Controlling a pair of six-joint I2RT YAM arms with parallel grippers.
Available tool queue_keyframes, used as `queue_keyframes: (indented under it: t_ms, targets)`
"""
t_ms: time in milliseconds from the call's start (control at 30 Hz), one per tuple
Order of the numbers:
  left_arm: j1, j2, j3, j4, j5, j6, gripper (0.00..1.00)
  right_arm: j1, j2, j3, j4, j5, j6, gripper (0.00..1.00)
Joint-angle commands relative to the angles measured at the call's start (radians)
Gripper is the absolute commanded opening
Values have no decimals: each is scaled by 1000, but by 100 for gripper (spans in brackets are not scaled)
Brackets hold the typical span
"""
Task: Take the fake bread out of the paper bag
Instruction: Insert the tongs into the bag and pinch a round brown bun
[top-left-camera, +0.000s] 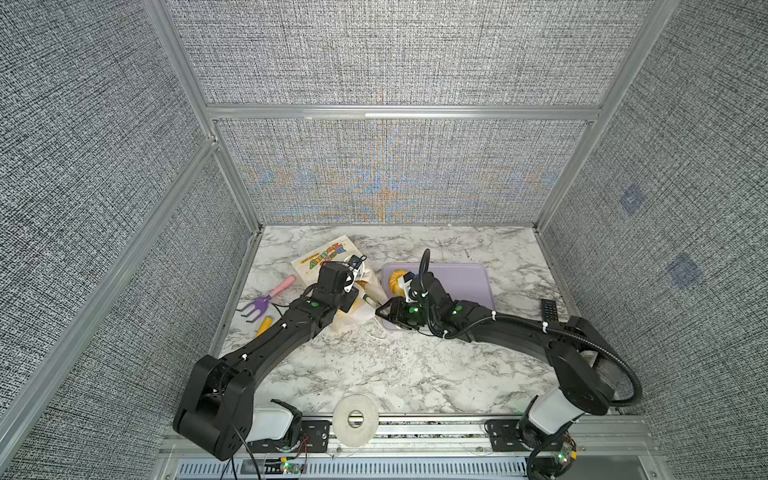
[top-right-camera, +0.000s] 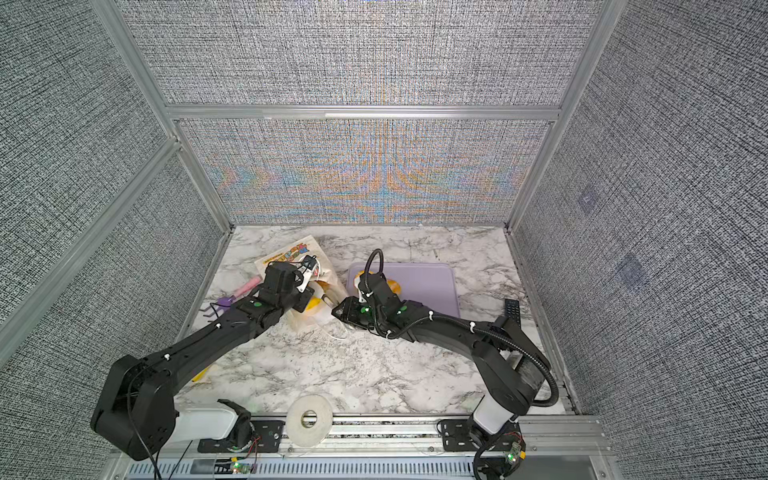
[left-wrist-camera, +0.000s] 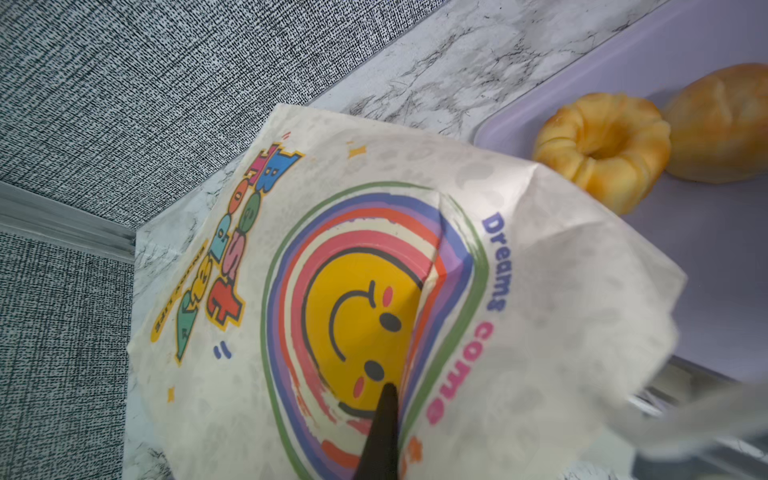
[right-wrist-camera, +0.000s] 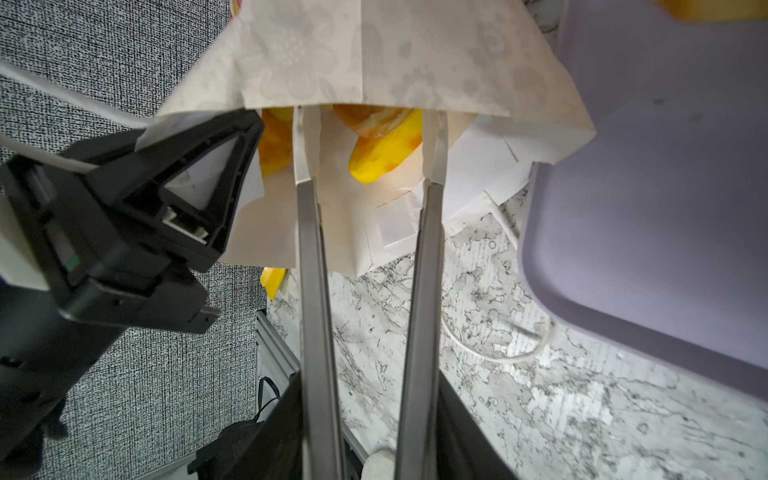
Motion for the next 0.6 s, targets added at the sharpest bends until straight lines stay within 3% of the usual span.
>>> queue_keyframes:
  t_ms: [0,567]
  targets:
    - [1,1,7,15,9,-9,0,0,18,19,39,18,29,44]
    - [1,4,9,15,9,-6,0,-3,17,1,17,46,39,46]
